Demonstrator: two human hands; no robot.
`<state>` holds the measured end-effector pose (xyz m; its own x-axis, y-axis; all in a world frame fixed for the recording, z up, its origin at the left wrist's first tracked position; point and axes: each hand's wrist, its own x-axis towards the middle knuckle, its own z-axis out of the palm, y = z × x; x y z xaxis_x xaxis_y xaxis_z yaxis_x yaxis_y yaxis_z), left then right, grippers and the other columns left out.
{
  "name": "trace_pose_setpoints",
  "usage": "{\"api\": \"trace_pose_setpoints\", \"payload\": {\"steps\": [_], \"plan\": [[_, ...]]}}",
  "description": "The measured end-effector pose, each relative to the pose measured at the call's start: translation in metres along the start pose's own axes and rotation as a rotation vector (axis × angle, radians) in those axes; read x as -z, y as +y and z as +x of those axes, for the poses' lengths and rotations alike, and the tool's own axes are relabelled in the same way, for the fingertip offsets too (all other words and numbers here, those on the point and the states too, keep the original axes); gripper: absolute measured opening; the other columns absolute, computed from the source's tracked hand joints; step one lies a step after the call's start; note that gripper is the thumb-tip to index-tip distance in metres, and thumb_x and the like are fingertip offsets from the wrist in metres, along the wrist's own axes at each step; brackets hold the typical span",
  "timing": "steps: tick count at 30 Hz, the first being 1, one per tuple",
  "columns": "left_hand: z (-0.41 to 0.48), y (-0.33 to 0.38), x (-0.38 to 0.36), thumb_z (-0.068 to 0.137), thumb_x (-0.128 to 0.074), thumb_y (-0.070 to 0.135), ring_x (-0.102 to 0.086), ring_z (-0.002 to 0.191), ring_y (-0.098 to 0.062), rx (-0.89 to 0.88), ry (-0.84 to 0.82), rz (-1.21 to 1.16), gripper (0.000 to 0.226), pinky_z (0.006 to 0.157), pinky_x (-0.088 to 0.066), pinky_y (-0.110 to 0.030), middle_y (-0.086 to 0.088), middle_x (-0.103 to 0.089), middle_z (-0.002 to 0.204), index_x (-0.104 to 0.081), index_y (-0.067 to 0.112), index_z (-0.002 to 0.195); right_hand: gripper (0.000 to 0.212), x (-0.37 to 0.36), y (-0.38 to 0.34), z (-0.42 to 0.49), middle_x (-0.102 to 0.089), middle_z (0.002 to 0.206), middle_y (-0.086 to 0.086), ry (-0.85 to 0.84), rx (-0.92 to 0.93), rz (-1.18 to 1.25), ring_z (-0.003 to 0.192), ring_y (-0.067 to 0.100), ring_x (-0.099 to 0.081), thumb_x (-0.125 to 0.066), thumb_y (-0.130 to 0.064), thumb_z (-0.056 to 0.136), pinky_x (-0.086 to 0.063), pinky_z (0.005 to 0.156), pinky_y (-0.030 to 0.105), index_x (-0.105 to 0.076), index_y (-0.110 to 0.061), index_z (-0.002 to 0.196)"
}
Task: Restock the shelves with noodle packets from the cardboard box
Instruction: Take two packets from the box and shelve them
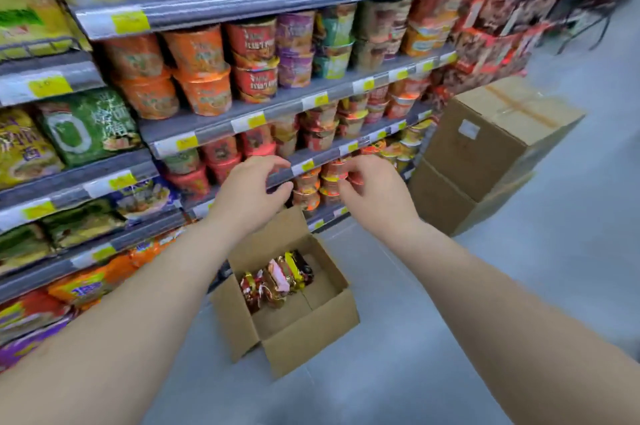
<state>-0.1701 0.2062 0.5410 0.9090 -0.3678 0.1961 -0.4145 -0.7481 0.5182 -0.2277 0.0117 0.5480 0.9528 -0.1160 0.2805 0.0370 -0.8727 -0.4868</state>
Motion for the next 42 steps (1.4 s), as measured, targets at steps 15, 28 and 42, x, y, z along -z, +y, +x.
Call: {"api": "trace_pose_setpoints", "payload": {"steps": [15,28,42], "plan": [[0.182,-0.022,-0.124,0.089,-0.060,0.030,-0.049,0.115,-0.021,0.212,-0.111,-0.059,0.033,0.092,-0.038,-0.031,-0.002,-0.057,0.120,-0.058,0.023,0.121,0.026,-0.055,0.138,0.174,-0.063,0.101,0.006,-0.255,0.015,0.018,0.099,0.022,-0.054,-0.057,-0.020,0.088,-0.046,0.082,0.035,-0.064,-0.010,0.110],[0.265,-0.054,-0.135,0.089,-0.062,0.027,-0.053,0.112,-0.024,0.583,0.065,0.022,0.033,0.091,-0.039,-0.029,-0.006,-0.061,0.118,-0.061,0.018,0.120,0.032,-0.123,0.172,0.340,-0.057,0.122,0.005,-0.627,0.385,0.038,0.115,0.022,-0.051,-0.055,-0.023,0.090,-0.042,0.092,0.031,-0.058,-0.012,0.120],[0.183,-0.031,-0.224,0.089,-0.059,0.027,-0.056,0.105,-0.019,1.354,0.356,-0.069,0.034,0.084,-0.040,-0.024,0.000,-0.059,0.117,-0.058,0.023,0.123,0.029,-0.245,0.171,0.344,-0.060,0.117,0.006,-1.099,0.856,0.029,0.109,0.025,-0.053,-0.056,-0.019,0.087,-0.045,0.091,0.035,-0.062,-0.013,0.114]]}}
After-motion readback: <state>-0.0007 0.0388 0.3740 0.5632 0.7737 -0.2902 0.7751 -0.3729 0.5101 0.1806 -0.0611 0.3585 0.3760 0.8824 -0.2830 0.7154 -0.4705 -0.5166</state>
